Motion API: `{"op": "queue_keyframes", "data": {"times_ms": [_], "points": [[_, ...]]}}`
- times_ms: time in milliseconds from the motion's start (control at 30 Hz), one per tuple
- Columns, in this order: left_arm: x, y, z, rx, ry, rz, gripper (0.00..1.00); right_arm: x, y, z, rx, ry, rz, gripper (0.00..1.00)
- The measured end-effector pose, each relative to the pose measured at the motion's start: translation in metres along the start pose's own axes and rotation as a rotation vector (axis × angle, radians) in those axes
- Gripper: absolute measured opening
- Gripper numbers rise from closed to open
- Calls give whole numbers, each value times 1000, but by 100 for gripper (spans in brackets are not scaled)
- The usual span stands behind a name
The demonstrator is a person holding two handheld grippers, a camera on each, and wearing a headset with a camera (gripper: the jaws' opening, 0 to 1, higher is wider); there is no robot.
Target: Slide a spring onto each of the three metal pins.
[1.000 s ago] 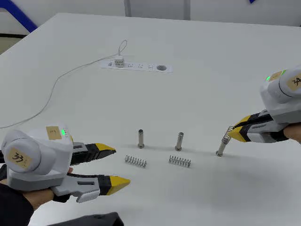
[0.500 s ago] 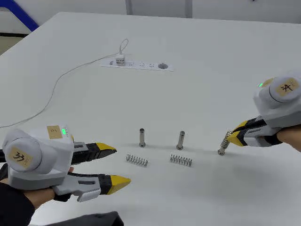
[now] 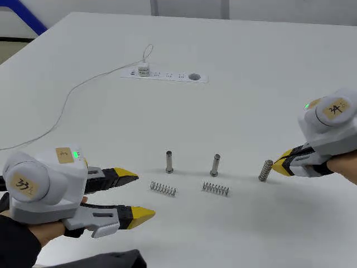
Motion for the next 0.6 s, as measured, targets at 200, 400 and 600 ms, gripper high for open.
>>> {"op": "queue_keyframes", "data": {"times_ms": [200,400,600], "points": [[0,0,1,2,1,0,47,-2,0,-2,-2,3,2,4],[0,0,1,6,1,-2,46,-9,0,-10,-15,13,12,6],[1,1,2,6,3,-9,47,-22,3,-15,-26,18,34,6]]}}
Point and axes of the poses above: the centre of the closed fingertips' face, and the gripper's own axes: y roughly forward along the fingers, x roughly to its right, z roughly out of its top, the point moved 3 cm from there along -y, roughly backward along the fingers, and after that the axes turned 10 degrees about -z, right-handed, at the moved point
